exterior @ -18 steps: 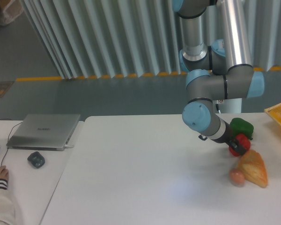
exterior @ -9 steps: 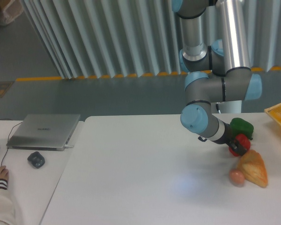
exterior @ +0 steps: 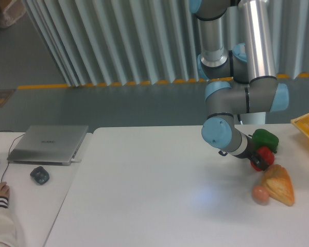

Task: Place the red peppers in a basket

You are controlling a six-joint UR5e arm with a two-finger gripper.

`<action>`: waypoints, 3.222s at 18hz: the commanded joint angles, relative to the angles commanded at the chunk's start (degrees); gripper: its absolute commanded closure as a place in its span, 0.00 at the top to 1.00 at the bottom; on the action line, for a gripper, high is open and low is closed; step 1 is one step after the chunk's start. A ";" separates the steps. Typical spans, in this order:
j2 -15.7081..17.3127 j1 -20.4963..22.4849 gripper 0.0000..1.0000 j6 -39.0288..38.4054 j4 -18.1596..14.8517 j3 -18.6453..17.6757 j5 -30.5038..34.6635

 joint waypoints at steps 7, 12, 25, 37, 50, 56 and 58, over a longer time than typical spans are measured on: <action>0.09 -0.09 1.00 -0.09 0.00 0.09 0.09; -0.26 -0.18 0.94 -2.71 0.52 0.18 0.17; -0.26 -1.14 0.92 -3.25 1.58 -0.35 0.53; -0.44 -1.23 0.58 -3.08 1.50 0.79 0.35; -0.97 -0.97 0.44 -3.25 0.62 4.57 -2.02; -0.53 -0.70 0.44 -2.90 -5.01 10.98 -5.35; 0.17 0.26 0.44 -2.81 -5.01 12.91 -8.07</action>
